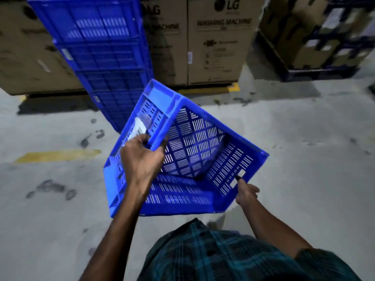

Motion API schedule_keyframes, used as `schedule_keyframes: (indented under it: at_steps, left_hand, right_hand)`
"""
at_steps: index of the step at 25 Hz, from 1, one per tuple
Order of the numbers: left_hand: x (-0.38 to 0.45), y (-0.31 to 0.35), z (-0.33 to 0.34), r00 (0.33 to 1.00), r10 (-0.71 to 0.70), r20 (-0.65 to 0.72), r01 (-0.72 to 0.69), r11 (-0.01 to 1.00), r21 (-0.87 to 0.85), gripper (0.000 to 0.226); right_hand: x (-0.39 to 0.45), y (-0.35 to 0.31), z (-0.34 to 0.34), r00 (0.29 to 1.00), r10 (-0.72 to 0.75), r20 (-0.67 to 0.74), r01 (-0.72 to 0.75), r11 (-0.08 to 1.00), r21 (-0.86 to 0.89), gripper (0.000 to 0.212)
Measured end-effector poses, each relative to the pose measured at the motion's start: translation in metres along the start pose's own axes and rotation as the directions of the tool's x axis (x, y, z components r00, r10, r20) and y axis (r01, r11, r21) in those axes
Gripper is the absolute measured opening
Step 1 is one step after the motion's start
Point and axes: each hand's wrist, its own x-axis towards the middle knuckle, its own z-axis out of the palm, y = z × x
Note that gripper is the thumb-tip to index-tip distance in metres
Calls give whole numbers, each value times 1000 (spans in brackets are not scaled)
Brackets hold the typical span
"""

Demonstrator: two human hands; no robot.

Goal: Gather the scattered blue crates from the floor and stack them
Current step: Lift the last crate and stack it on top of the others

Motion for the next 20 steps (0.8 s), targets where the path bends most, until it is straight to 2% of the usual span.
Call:
schedule_keyframes:
  at_steps: [3,5,9,13,15,17,20]
  left_hand:
    - [29,-5,-3,994,-61,-94,55,996,-68,42]
    - [50,-17,-7,978,-108,-179,91,991,-99,47]
    - [105,-46,-19,928,-264,-263,206,952,-227,49]
    - [185,-87,-37,869,-367,-331,245,902,-356,44]
    - [233,-114,-53,849,-403,-341,253,877,-408,42]
    - [282,-146,-71,849,-420,-322,282,874,-396,41]
    - [356,-181,-104,902,-357,-244,258,897,-358,41]
  right_hand:
    - [23,-33,31,981,-99,167,107,994,-39,36]
    - [28,-55,58,952,-181,245,204,977,-70,29]
    - [20,-98,120,885,-400,239,450,866,-219,31]
    - [-25,-152,200,762,-545,350,647,648,-402,43]
    - [-59,-176,245,698,-617,364,714,558,-423,43]
    - [-93,-195,288,638,-686,350,762,494,-419,46]
    - [-147,-213,354,577,-747,330,806,457,-377,52]
